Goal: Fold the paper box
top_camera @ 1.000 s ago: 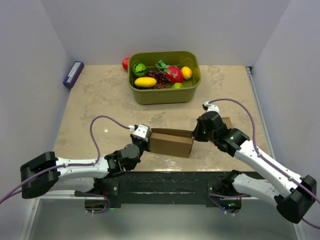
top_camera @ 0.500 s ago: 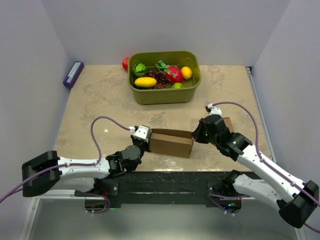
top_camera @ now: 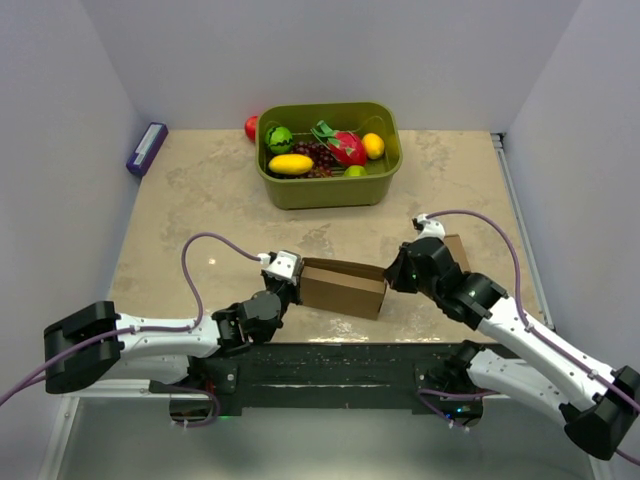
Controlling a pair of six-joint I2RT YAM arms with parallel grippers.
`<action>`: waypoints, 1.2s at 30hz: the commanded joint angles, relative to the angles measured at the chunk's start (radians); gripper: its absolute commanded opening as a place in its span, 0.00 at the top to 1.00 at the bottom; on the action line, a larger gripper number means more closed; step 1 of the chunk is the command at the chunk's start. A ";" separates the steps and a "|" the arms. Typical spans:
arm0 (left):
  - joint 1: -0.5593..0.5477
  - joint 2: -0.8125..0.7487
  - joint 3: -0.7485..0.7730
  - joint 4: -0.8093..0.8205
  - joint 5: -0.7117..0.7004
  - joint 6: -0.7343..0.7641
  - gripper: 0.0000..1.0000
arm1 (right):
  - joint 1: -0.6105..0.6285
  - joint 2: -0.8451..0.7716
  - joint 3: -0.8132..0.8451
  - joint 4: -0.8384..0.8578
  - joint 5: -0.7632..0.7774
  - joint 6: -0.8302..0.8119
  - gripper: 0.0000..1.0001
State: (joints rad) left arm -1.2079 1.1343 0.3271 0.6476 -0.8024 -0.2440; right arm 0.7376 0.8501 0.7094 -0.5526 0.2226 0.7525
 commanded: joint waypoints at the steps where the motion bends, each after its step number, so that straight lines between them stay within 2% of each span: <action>1: -0.036 0.028 -0.020 -0.040 0.085 -0.047 1.00 | 0.048 0.014 -0.031 -0.095 -0.097 0.056 1.00; 12: -0.042 0.033 -0.022 -0.043 0.072 -0.057 1.00 | 0.154 0.024 -0.064 -0.133 -0.058 0.116 1.00; 23: -0.051 0.028 -0.039 -0.039 0.048 -0.074 1.00 | 0.186 0.001 -0.082 -0.205 -0.058 0.119 1.00; 31: -0.053 0.021 -0.046 -0.040 0.042 -0.090 1.00 | 0.195 -0.043 -0.077 -0.336 -0.062 0.107 1.00; 36: -0.055 0.012 -0.075 -0.005 0.048 -0.101 1.00 | 0.197 -0.046 -0.070 -0.300 -0.065 0.110 1.00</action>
State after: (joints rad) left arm -1.2335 1.1328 0.3050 0.6815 -0.8371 -0.2832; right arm 0.9100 0.7677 0.6914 -0.6651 0.2974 0.8383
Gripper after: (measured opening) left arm 0.018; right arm 0.010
